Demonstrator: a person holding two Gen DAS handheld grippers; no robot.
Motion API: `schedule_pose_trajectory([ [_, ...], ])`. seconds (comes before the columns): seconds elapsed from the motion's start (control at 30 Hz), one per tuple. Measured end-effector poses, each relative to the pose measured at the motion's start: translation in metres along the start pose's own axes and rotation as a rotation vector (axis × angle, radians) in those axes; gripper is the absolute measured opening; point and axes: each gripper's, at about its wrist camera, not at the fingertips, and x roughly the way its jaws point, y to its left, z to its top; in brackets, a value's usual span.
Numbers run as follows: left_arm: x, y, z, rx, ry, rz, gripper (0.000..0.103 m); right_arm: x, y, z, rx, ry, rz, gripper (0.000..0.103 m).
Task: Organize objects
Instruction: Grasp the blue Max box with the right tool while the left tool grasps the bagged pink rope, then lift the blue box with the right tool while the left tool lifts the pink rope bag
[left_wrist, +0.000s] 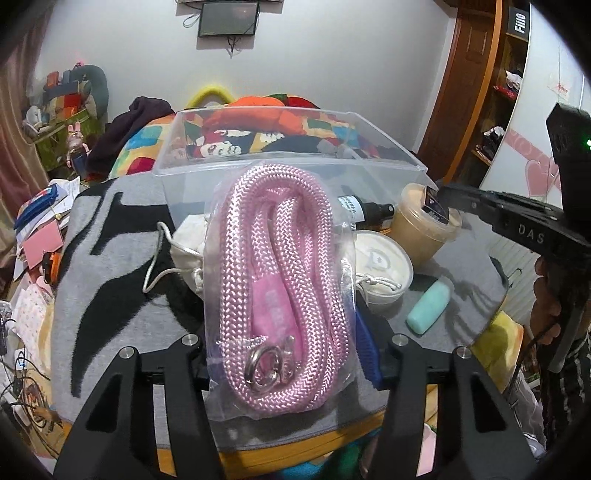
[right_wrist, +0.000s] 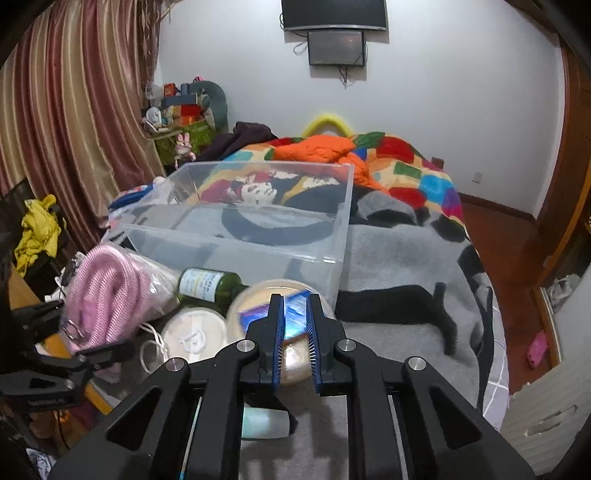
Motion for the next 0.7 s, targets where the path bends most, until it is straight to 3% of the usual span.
schedule_pose_trajectory([
  [0.1,-0.001,0.003,0.0,-0.003,0.003,-0.001,0.056,-0.002,0.001,-0.001,0.0,0.007,0.006,0.012],
  [0.17,0.001,0.004,-0.001,0.002,0.017,-0.004,0.056,-0.002,0.002,-0.001,-0.006,0.011,0.011,0.019],
  [0.23,0.004,0.003,-0.003,0.008,0.033,0.0,0.056,-0.001,0.004,-0.002,-0.015,0.01,0.006,0.036],
  [0.27,0.007,0.004,-0.004,0.012,0.047,0.0,0.056,-0.001,0.005,-0.002,-0.021,0.004,0.001,0.038],
  [0.37,0.016,0.005,-0.01,0.012,0.089,-0.004,0.058,-0.001,0.007,-0.003,-0.034,0.005,0.0,0.038],
  [0.7,0.014,0.008,-0.013,0.011,0.102,-0.036,0.062,-0.002,0.021,-0.005,-0.114,0.022,0.007,0.041],
])
